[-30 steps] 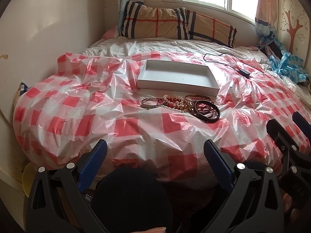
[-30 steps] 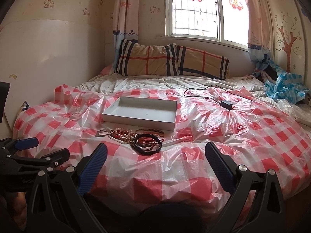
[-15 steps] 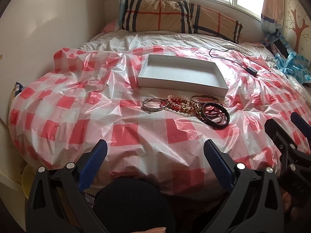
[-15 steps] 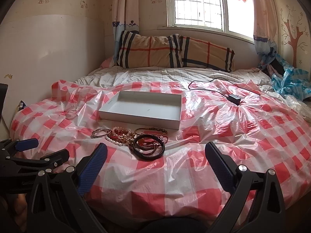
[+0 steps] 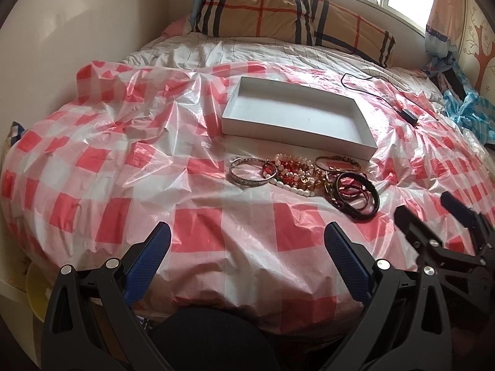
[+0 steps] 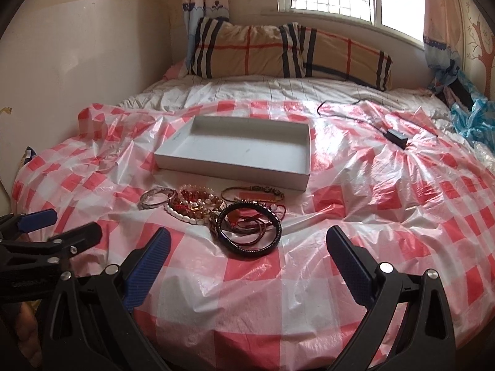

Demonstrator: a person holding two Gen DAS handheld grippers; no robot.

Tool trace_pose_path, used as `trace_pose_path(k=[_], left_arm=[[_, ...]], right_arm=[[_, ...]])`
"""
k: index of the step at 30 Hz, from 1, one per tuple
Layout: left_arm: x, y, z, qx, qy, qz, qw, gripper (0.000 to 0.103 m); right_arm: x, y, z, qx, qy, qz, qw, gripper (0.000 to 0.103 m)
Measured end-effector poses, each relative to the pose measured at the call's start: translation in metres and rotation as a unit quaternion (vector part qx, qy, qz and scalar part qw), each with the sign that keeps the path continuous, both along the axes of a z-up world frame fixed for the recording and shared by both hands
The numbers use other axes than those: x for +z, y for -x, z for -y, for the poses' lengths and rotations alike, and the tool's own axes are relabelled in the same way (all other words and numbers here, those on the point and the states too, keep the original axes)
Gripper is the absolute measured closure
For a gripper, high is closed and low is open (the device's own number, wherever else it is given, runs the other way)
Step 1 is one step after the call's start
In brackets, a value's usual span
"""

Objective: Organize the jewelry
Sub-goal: 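Lower left tool to silver bangle while right tool lowers to black braided bracelet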

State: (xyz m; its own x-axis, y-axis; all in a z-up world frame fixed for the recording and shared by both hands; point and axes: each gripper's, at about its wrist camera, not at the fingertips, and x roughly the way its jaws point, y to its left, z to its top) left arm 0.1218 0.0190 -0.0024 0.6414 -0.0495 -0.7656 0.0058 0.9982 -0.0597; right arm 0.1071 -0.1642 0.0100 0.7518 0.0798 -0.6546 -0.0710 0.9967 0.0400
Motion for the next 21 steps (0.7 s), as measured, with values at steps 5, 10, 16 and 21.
trace_pose_path(k=[5,10,16,21], left_arm=[[0.005,-0.017,0.001,-0.002,-0.001,0.008,1.0,0.008],[0.002,-0.038,-0.001,-0.003,-0.013,0.004,0.9999,0.008],[-0.007,-0.073,0.0,0.002,-0.025,-0.007,0.9996,0.008],[-0.022,-0.104,0.009,-0.003,-0.038,-0.027,0.9989,0.008]], right_arm=[[-0.014,-0.032,-0.01,0.006,0.028,-0.037,0.999,0.007],[-0.039,-0.068,-0.014,0.013,0.046,-0.104,0.993,0.007],[-0.065,-0.096,-0.008,0.048,0.027,-0.177,0.983,0.012],[-0.066,-0.098,0.003,0.077,0.015,-0.186,0.979,0.032]])
